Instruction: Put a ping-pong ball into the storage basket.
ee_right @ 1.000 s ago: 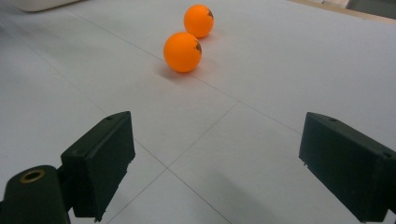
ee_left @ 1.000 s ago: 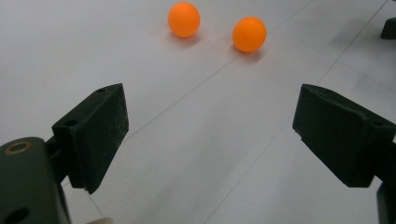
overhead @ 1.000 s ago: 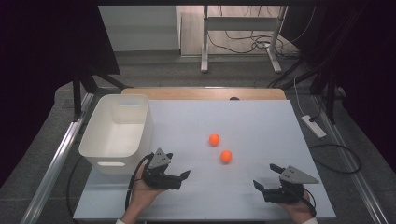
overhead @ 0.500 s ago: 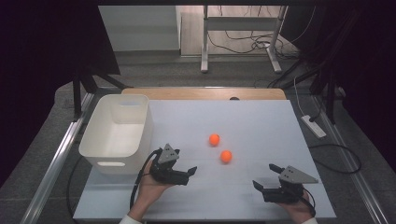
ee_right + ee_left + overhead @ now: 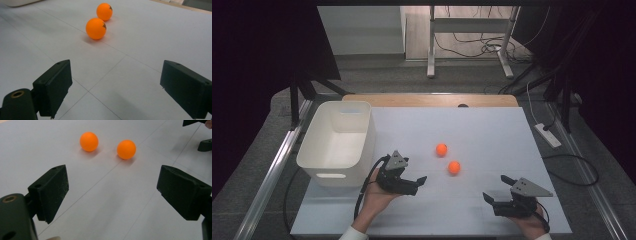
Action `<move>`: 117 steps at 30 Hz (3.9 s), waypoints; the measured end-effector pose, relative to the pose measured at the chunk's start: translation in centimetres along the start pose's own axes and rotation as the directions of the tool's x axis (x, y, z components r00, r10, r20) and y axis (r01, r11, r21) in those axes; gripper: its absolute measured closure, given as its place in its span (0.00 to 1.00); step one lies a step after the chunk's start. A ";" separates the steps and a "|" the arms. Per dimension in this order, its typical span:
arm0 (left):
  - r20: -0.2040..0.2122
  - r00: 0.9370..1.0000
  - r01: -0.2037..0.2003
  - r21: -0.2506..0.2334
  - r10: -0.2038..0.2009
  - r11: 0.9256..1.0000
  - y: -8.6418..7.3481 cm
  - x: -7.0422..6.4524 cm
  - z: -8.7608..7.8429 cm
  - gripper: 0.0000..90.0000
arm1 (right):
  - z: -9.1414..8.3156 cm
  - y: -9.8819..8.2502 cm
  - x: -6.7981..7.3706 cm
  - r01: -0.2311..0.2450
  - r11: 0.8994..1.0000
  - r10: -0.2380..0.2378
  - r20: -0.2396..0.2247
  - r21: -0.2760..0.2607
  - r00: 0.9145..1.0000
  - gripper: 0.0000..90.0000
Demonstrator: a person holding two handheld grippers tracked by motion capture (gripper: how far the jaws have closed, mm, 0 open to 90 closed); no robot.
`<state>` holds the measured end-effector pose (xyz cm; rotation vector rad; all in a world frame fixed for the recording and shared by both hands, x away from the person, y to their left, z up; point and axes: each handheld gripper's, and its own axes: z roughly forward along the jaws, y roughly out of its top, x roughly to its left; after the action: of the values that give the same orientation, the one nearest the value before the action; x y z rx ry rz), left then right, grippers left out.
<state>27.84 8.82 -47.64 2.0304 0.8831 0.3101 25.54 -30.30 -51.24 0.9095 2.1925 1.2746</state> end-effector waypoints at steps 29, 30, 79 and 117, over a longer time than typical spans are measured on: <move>0.019 1.000 0.019 0.012 -0.019 1.000 2.4 0.1 2.3 0.13 | -0.2 0.0 -0.1 0.001 1.000 -0.001 0.005 -0.004 1.000 0.11; 0.022 0.999 0.025 0.014 -0.025 1.000 2.4 0.2 2.4 0.13 | -0.2 0.0 0.0 0.001 1.000 -0.001 0.005 -0.004 1.000 0.11; 0.015 1.000 0.010 0.055 -0.011 0.998 6.4 1.9 7.7 0.14 | 0.0 -0.1 -0.1 -0.014 1.000 0.014 0.001 0.004 1.000 0.11; -0.014 0.998 0.060 0.091 -0.059 0.994 6.6 4.4 12.8 0.15 | 0.0 -0.3 -0.2 -0.013 1.000 0.013 -0.002 0.010 1.000 0.11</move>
<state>40.66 1.39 -50.36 2.0839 0.9782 0.2524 25.57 -30.52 -51.49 0.9277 2.1994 1.2723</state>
